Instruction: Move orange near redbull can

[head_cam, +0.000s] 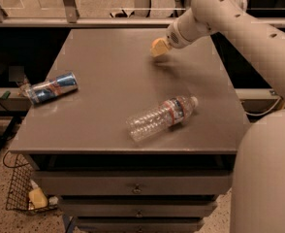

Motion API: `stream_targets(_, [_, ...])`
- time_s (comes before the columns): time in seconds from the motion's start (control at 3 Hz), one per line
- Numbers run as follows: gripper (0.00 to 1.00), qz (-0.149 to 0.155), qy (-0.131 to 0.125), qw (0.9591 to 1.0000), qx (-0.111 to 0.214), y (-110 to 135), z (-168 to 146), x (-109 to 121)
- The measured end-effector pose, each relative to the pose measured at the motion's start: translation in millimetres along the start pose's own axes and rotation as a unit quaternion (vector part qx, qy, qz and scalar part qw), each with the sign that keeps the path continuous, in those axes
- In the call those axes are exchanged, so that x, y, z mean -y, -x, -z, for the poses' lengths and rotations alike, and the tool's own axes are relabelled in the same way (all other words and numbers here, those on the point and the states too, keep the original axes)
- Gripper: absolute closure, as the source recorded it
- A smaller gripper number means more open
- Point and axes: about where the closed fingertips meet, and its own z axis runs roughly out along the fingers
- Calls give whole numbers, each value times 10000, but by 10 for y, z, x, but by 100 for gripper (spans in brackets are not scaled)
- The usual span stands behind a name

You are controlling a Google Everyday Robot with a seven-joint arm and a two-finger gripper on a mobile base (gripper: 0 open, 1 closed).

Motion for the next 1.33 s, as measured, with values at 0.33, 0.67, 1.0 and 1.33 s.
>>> stream_targets(0.33, [96, 549, 331, 9975, 311, 189, 383, -277])
stream_targets(0.67, [100, 1531, 920, 9830, 413, 397, 753, -771])
stream_targets(1.0, [100, 1948, 1205, 9733, 158, 215, 743, -897])
stream_targets(1.33, [100, 1935, 1213, 9734, 162, 216, 728, -900])
